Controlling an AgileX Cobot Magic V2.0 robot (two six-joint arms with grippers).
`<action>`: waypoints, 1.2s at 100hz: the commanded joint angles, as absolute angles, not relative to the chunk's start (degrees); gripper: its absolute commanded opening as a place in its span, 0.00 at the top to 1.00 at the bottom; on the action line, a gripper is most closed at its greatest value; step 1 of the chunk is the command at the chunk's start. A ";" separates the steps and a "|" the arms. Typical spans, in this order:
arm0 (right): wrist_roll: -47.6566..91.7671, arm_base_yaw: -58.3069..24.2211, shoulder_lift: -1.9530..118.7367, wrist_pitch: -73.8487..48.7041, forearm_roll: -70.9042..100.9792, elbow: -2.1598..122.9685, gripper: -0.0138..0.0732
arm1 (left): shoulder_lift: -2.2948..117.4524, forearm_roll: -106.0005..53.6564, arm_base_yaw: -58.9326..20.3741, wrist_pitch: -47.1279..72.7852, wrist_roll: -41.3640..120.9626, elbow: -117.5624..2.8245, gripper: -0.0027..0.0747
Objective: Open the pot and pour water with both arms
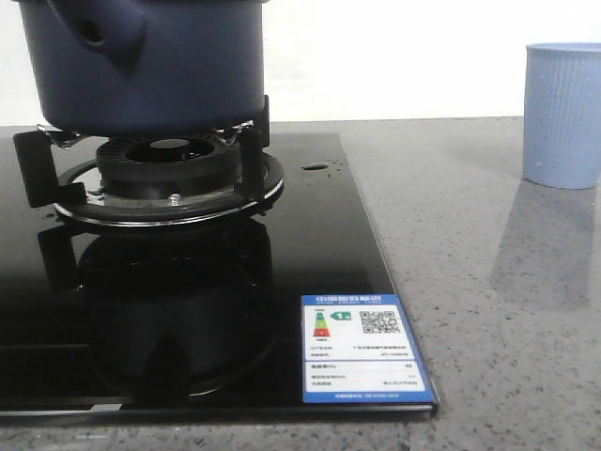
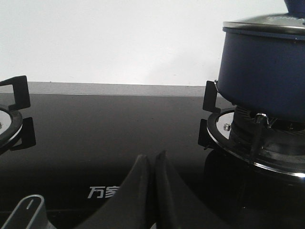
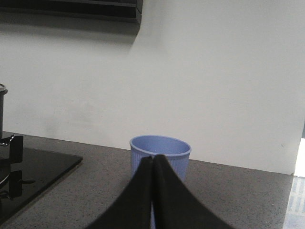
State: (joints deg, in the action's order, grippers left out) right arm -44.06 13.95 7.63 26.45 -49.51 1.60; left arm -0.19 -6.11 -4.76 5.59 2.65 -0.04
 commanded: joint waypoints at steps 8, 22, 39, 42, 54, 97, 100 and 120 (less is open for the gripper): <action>-43.81 14.20 8.34 27.67 -45.00 3.03 0.91 | -1.62 -6.57 -4.65 1.83 2.23 0.78 0.99; -31.10 11.27 11.69 20.62 -26.45 3.71 0.91 | -1.62 -6.57 -4.65 1.83 2.23 0.78 0.99; -2.42 -0.82 13.43 8.15 -4.42 6.58 0.91 | -1.62 -6.57 -4.65 1.83 2.23 0.78 0.99; 1.72 -2.69 13.27 6.46 -1.67 6.62 0.91 | -1.62 -6.57 -4.65 1.83 2.23 0.78 0.99; 3.91 -5.28 10.98 3.30 0.00 5.76 0.91 | -1.62 -6.57 -4.65 1.83 2.23 0.78 0.99; -1.27 -0.59 -1.72 -7.45 -4.62 -1.52 0.91 | -1.62 -6.57 -4.65 1.83 2.23 0.78 0.99; -1.27 -0.59 -1.72 -7.59 -4.62 -1.52 0.91 | -1.62 -6.57 -4.65 1.83 2.23 0.78 0.99; -1.27 -0.59 -1.72 -6.91 -4.62 -1.52 0.91 | -1.62 -6.57 -4.65 1.83 2.23 0.78 0.99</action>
State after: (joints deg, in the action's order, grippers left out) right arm -1.07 -0.94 -0.67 -11.17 -3.89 -0.58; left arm -0.19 -6.11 -4.76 5.59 2.65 -0.04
